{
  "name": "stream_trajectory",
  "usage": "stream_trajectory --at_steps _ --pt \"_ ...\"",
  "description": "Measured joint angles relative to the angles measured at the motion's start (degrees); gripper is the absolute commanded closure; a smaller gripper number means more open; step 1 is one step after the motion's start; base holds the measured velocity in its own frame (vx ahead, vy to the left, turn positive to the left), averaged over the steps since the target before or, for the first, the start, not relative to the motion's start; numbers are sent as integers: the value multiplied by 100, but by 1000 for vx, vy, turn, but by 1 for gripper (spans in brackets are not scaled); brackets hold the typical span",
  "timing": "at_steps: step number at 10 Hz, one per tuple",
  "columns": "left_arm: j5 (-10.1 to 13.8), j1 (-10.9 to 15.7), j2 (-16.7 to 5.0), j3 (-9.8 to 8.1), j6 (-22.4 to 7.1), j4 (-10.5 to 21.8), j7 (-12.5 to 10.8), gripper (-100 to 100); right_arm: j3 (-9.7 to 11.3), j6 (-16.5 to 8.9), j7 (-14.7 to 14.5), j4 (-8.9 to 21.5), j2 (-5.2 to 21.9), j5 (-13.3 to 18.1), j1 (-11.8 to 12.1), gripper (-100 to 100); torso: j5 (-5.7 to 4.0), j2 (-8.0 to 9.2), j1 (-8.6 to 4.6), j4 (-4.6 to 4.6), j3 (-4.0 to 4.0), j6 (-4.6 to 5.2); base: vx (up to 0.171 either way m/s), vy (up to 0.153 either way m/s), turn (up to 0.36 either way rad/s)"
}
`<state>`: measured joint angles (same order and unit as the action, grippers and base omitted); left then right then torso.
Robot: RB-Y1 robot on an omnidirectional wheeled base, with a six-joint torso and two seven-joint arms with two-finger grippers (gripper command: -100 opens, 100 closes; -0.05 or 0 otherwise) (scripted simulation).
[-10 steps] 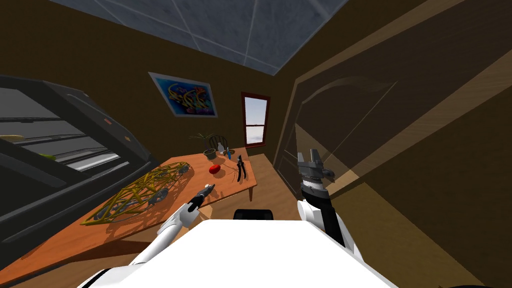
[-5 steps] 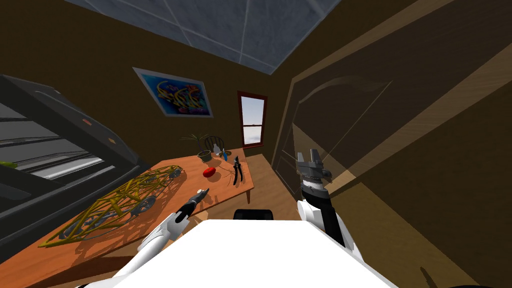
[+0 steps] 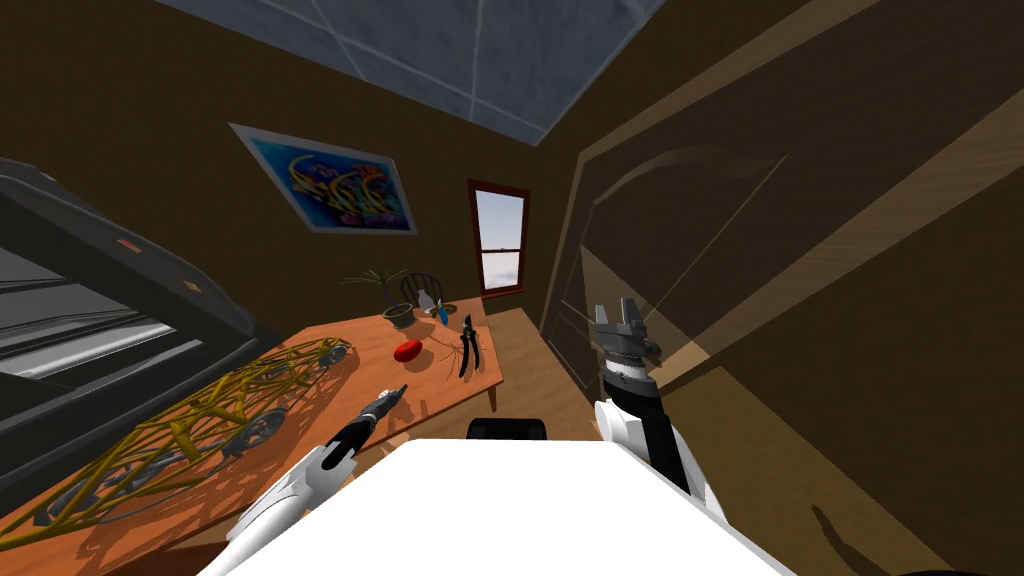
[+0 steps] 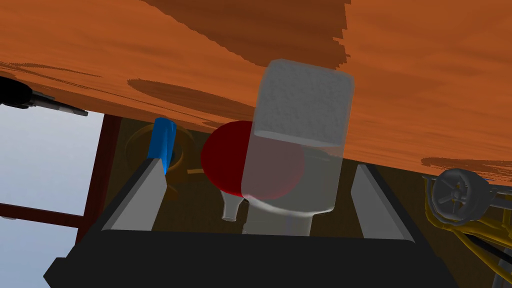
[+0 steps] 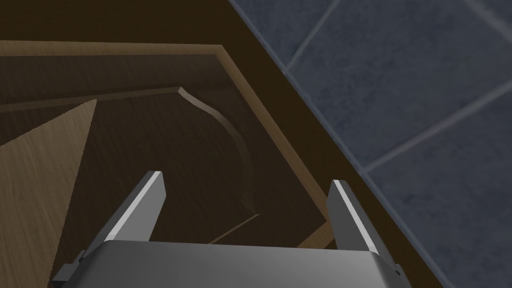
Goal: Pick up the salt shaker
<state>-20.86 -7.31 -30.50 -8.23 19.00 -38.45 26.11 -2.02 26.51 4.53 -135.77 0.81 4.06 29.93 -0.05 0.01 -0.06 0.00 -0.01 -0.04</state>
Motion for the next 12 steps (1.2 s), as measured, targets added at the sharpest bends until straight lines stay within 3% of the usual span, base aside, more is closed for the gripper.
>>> stream_trajectory --at_steps 4,5,6,8,10,12 --pt "-1 0 -1 1 -2 -3 1 100 0 0 0 0 0 0 0 0 3 9 6 2 6 -1 0 0 0" --pt "-1 1 -1 1 -2 -3 1 0 0 0 0 0 0 0 0 0 2 9 6 2 6 -1 0 0 0" --pt "-1 1 0 1 -2 -3 1 100 0 0 0 0 0 0 0 0 2 9 6 2 6 -1 -84 80 144" --pt "-32 104 115 169 -326 -319 -5 100 0 0 0 1 1 0 -1 0 8 43 33 7 24 -5 -99 64 72" --pt "-71 366 238 293 -621 -349 60 100 0 0 0 1 1 0 -1 0 9 45 29 5 23 -8 -88 54 62" --pt "-100 461 347 380 -876 -512 102 100 0 0 0 1 0 0 -1 0 10 37 24 3 19 -8 -71 56 86"
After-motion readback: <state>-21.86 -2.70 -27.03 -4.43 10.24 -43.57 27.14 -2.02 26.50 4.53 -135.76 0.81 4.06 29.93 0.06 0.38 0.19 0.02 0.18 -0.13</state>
